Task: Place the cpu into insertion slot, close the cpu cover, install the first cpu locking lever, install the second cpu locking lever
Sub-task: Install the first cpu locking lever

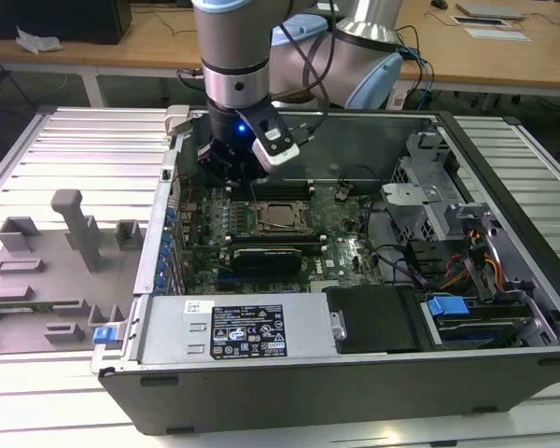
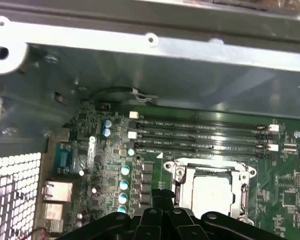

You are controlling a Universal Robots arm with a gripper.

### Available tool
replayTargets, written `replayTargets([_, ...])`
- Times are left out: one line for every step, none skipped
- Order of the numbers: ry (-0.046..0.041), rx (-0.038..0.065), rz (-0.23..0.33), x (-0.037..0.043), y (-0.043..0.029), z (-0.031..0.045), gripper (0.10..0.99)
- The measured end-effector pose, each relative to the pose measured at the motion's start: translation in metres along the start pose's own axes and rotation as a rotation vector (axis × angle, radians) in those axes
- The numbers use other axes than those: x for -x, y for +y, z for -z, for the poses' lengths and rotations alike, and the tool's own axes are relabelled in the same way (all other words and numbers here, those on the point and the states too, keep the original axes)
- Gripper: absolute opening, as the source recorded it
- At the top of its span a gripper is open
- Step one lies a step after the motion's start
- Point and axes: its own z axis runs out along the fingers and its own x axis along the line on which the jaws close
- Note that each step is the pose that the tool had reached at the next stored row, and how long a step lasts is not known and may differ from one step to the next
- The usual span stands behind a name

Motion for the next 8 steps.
replayTargets([-0.0017,0.005,0.000,-0.0013,0.0001,0.0001,0.106])
replayTargets([-0.0057,0.020,-0.001,-0.0031,0.0003,0.0001,0.106])
replayTargets([-0.0081,0.032,-0.001,-0.0040,0.0003,0.0002,0.106])
replayTargets([-0.0135,0.060,-0.002,-0.0059,0.0005,0.0003,0.106])
replayTargets([-0.0188,0.095,-0.004,-0.0070,0.0006,0.0004,0.106])
replayTargets([-0.0244,0.131,-0.006,-0.0079,0.0007,0.0004,0.106])
replayTargets([-0.0277,0.154,-0.007,-0.0083,0.0007,0.0004,0.106])
replayTargets([-0.0288,0.161,-0.007,-0.0085,0.0008,0.0004,0.106])
